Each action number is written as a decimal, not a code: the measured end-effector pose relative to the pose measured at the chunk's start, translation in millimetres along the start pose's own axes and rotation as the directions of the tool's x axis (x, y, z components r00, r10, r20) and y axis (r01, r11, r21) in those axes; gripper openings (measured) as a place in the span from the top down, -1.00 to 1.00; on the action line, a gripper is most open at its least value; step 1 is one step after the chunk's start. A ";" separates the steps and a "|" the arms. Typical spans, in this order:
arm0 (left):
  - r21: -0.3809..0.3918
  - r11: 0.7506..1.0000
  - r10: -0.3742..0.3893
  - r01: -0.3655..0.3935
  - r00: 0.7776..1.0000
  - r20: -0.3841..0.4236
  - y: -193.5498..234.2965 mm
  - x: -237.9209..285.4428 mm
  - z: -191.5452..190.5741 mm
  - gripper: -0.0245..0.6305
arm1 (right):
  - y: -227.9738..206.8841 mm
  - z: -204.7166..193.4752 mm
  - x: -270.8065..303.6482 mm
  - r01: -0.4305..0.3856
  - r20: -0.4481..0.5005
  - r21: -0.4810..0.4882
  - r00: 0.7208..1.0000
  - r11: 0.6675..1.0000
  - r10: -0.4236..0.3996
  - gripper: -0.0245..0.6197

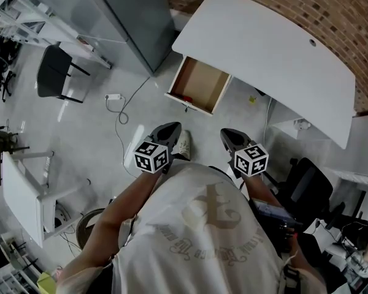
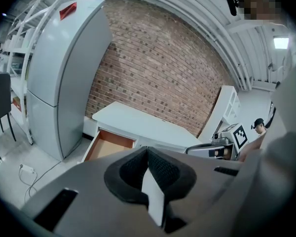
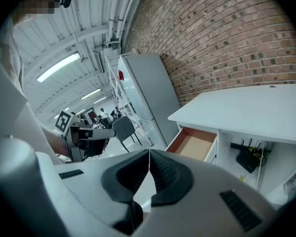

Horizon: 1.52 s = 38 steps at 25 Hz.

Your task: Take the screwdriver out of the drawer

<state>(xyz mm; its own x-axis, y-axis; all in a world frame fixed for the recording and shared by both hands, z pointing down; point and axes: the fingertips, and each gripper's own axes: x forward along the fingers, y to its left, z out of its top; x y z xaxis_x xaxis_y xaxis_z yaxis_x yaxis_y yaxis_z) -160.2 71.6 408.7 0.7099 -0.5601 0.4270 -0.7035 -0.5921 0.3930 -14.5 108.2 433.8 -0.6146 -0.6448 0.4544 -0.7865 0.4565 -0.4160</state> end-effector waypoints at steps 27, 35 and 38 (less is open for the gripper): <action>0.084 0.982 -0.167 0.171 0.985 -0.053 120.1 66.1 96.2 0.86 | -22.7 89.2 106.2 0.190 0.058 0.035 0.980 0.981 -0.192 0.85; 0.054 0.983 -0.168 0.174 0.980 -0.102 136.4 64.1 73.7 0.86 | -18.4 76.1 114.8 0.208 0.016 0.061 0.978 0.976 -0.209 0.85; 0.061 0.984 -0.156 0.165 0.980 -0.124 144.7 67.2 64.8 0.86 | -19.6 71.4 122.4 0.198 0.009 0.071 0.980 0.978 -0.199 0.85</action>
<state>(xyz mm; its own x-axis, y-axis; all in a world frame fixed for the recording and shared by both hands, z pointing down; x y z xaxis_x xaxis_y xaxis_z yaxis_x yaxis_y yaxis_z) -212.2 -89.3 441.4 0.8015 -0.3844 0.4581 -0.5737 -0.7106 0.4074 -70.0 -23.5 441.4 -0.4452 -0.7282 0.5211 -0.8862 0.2750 -0.3728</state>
